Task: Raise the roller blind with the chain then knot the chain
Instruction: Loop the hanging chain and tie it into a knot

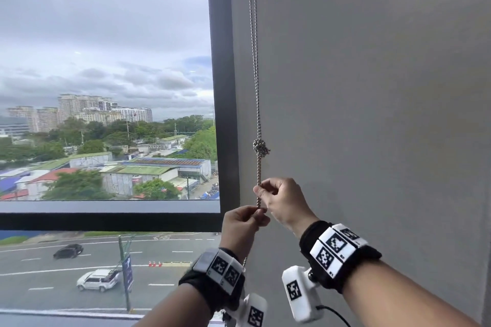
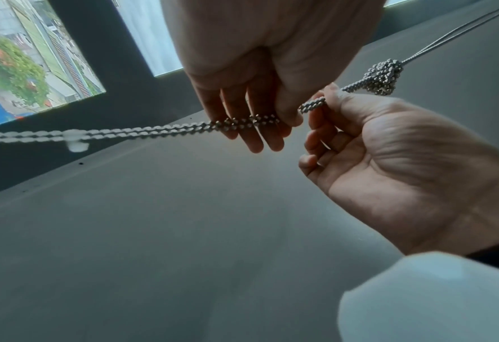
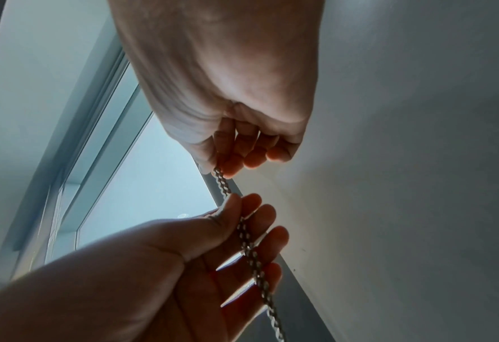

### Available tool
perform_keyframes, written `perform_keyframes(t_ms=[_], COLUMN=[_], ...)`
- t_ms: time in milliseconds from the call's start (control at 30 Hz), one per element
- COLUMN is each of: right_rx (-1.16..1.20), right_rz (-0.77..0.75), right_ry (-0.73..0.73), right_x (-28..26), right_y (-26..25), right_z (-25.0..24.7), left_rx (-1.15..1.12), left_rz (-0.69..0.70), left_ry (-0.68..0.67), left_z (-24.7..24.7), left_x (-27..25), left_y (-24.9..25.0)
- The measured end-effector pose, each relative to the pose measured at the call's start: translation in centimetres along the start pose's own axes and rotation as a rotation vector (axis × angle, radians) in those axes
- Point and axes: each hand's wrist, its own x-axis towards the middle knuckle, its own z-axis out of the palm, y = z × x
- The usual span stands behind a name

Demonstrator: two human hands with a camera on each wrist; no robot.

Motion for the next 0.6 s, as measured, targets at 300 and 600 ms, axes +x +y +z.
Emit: perform_keyframes(t_ms=[300, 600], right_rx=[-0.067, -0.06], right_rz=[-0.003, -0.047], right_ry=[-0.081, -0.079], right_x=[1.1, 2.6], right_y=[4.9, 7.7], right_z=[2.6, 3.9], left_rx=[0.135, 0.199], left_rz=[-0.037, -0.063], left_ry=[0.109, 0.133], left_z=[-1.8, -1.5], left_x=[1.3, 2.7], left_y=[-4.9, -7.2])
